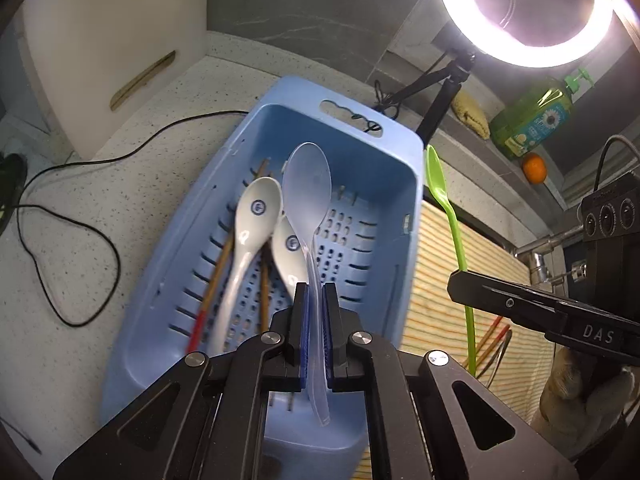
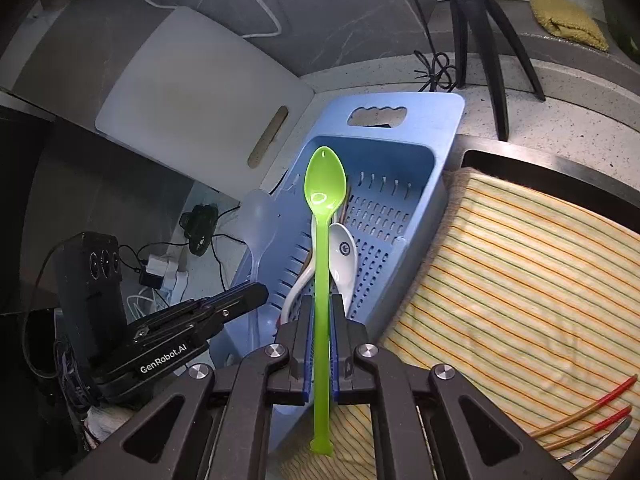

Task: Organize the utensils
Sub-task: 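Carry both spoons over the blue basket with both grippers, then lower both spoons into the basket and open both grippers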

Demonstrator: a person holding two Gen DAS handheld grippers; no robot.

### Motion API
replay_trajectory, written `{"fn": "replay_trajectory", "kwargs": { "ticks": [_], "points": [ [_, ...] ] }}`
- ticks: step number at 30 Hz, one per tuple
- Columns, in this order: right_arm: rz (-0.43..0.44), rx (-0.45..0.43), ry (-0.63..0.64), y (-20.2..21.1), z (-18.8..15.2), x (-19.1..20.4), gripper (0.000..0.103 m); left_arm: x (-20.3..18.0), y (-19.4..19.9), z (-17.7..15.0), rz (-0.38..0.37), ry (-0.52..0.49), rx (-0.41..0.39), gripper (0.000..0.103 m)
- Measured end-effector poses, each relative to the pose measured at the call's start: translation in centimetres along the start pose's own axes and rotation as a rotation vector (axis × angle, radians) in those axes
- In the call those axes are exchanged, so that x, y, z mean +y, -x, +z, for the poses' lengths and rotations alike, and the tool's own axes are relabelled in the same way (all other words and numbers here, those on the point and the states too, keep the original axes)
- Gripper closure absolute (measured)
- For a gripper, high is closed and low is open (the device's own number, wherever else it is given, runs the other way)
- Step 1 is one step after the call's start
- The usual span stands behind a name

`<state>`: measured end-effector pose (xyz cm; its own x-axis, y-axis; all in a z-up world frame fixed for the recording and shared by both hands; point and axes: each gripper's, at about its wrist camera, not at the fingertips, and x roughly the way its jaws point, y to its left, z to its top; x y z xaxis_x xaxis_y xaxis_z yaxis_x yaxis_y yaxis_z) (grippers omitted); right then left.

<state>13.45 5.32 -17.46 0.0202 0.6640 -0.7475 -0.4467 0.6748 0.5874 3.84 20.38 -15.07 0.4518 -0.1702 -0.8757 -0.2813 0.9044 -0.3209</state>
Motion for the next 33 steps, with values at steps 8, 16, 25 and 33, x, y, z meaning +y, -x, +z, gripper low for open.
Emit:
{"fn": "replay_trajectory", "kwargs": {
  "ticks": [8, 16, 25, 33],
  "points": [
    [-0.078, 0.017, -0.061, -4.9, -0.3, 1.1, 0.097, 1.4, -2.0, 0.5, -0.008, -0.067, 0.068, 0.098],
    [-0.132, 0.032, -0.081, -7.4, -1.1, 1.7, 0.097, 2.9, -3.2, 0.7, -0.006, -0.074, 0.101, 0.098],
    [-0.155, 0.026, -0.071, -8.0, -1.4, 2.7, 0.094, 4.1, -3.5, 0.8, -0.005, -0.063, 0.114, 0.098],
    [-0.153, 0.011, -0.044, -7.0, -1.6, 2.6, 0.094, 4.1, -2.5, 0.9, 0.005, -0.066, 0.088, 0.096]
  ]
}}
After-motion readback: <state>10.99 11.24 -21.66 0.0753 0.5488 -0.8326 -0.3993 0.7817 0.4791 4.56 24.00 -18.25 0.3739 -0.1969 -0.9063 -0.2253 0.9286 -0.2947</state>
